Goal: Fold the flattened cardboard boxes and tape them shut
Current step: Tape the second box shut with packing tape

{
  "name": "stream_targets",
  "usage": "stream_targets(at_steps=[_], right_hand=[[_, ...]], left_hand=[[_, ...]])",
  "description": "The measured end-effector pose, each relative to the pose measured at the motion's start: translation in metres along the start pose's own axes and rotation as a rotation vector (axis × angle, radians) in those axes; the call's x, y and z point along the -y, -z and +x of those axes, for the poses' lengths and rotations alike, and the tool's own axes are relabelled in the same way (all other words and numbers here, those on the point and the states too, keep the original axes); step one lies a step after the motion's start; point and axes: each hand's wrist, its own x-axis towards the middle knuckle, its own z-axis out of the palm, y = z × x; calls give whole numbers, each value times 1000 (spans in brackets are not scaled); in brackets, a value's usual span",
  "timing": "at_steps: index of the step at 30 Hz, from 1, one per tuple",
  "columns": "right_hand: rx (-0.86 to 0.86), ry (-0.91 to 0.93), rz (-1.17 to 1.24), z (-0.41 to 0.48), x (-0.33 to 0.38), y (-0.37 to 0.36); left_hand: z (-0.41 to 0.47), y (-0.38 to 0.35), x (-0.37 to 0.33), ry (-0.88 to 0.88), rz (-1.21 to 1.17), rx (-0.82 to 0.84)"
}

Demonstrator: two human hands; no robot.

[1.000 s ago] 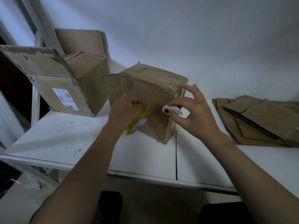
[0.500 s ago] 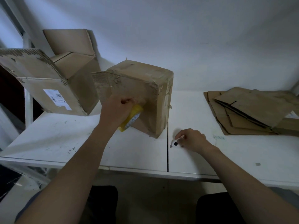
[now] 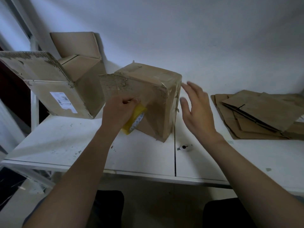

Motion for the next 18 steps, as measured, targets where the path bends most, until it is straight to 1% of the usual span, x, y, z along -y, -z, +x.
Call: stream_targets(at_steps=[2,6,9,11,15,16,18], right_hand=[[-4,53,-25,24,17,-4],[83,112,-124,59,25,-33],[32,83,-127,59,16,-51],[7,72,-109,53,12,-52],[122,82,-174,49,14,-46],[162,91,-153,50,14,-43],[216,58,11,47,14,-36]], left_hand=[[1,1,-1,2,-33,-28],[3,2,1,45,-103,-54],[7,1,5,153,-227,-55],[8,1,6,210,-317,-36],[6,-2,5,338,-518,61],[3,-2,4,381,-572,91],[-1,-5,3,428,-629,140]])
